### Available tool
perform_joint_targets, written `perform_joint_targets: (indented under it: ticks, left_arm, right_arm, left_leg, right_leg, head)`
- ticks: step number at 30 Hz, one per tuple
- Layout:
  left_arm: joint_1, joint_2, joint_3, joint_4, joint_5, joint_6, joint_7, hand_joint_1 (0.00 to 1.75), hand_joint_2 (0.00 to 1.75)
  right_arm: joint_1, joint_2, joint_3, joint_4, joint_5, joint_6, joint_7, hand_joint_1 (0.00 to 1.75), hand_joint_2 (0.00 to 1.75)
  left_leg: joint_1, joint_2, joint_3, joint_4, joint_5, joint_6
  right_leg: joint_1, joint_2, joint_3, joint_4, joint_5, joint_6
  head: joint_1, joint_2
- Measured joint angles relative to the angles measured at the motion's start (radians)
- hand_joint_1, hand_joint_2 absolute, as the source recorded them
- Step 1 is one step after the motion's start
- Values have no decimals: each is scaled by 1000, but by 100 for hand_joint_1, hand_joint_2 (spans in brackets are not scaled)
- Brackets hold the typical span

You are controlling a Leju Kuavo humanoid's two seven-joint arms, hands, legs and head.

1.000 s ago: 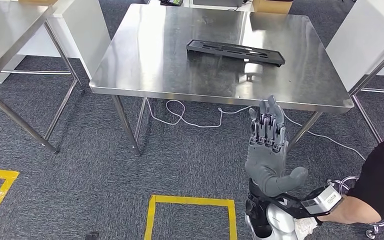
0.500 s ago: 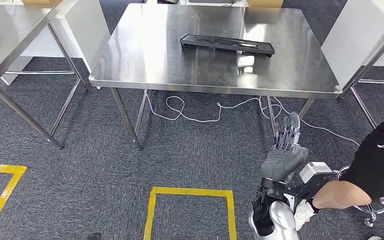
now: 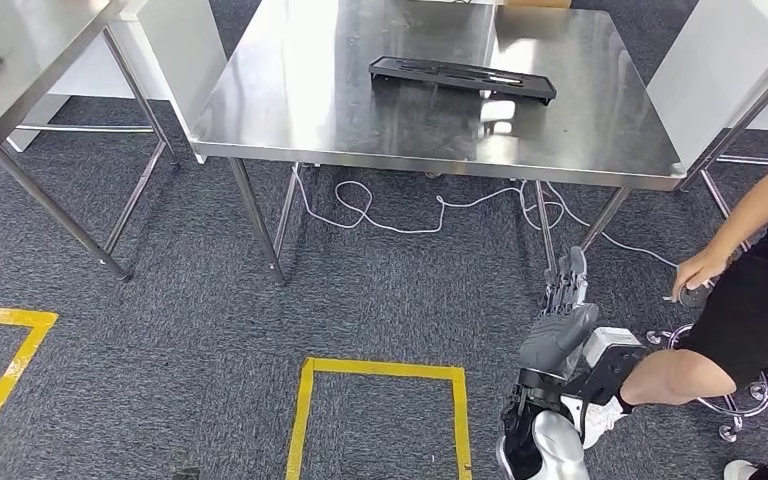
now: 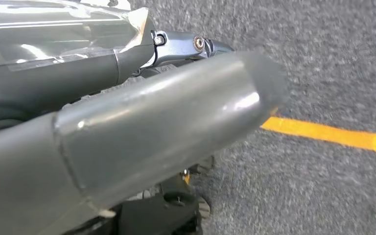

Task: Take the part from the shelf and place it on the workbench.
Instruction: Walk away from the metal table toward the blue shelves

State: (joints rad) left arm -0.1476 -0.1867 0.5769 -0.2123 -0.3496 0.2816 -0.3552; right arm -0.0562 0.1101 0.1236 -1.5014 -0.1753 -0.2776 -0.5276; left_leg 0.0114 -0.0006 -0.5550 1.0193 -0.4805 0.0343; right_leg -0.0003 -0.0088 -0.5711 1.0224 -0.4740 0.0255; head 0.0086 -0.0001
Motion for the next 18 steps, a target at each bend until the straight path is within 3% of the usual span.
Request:
perform_joint_targets:
  ticks: [2,4,6,7,8,10,12,13,15,16,18]
  left_arm:
    - [0,-1,0,0,1,2,0,0,0]
    - [1,-2,0,0,2,3,-1,0,0]
    - [3,-3,0,1,2,4,-2,0,0]
    - [4,-4,-1,1,2,4,-2,0,0]
    - [5,-5,-2,1,2,4,-2,0,0]
    - [6,-7,-5,0,2,4,0,0,0]
    - [6,-9,-7,0,1,4,1,0,0]
    - [6,-9,-8,0,1,4,1,0,0]
    - [7,-10,-10,0,1,4,2,0,0]
    - [8,-9,-12,0,1,4,1,0,0]
    - [8,-9,-14,0,1,5,-1,0,0]
  right_arm:
    - [-1,-7,-1,34,32,-25,11,0,0]
    - [-1,-15,-3,90,82,-66,34,0,0]
    - [-4,-20,-14,171,142,-115,58,0,0]
    - [-12,-21,-24,227,174,-141,69,0,0]
    - [-23,-23,-36,295,202,-162,75,0,0]
    - [-56,-27,-60,450,235,-183,64,0,0]
    - [-83,-31,-81,590,238,-181,26,0,0]
    - [-91,-32,-90,646,238,-179,13,0,0]
    - [-106,-34,-102,727,243,-179,5,0,0]
    - [-115,-34,-105,760,254,-181,11,0,0]
    - [-133,-35,-106,825,298,-185,49,0,0]
  left_leg:
    - [4,4,-9,-11,16,15]
    - [2,5,-27,-12,30,21]
    - [3,5,-46,-11,44,19]
    - [3,5,-55,-11,51,16]
    - [5,4,-64,-10,58,13]
    - [4,4,-76,-10,73,0]
    - [2,3,-82,-11,88,-13]
    - [1,3,-83,-12,95,-19]
    - [5,1,-91,-5,90,-28]
    - [7,1,-100,17,64,-32]
    - [10,-1,-135,120,-30,-38]
  right_leg:
    - [-1,3,-30,67,-50,-2]
    - [-7,4,-75,188,-115,-5]
    - [-14,5,-83,248,-132,7]
    - [-17,4,-60,224,-116,18]
    - [-21,4,-20,166,-92,29]
    - [-22,6,69,24,-62,37]
    - [-14,10,102,-43,-58,28]
    - [-10,12,97,-44,-53,21]
    - [-20,10,85,-45,-42,3]
    - [-25,9,79,-47,-33,-10]
    - [-25,7,66,-48,-15,-32]
  head:
    - [3,0]
    - [6,0]
    - [6,0]
    - [7,0]
    - [7,0]
    - [7,0]
    - [8,0]
    - [7,0]
    - [6,0]
    - [5,0]
    - [2,0]
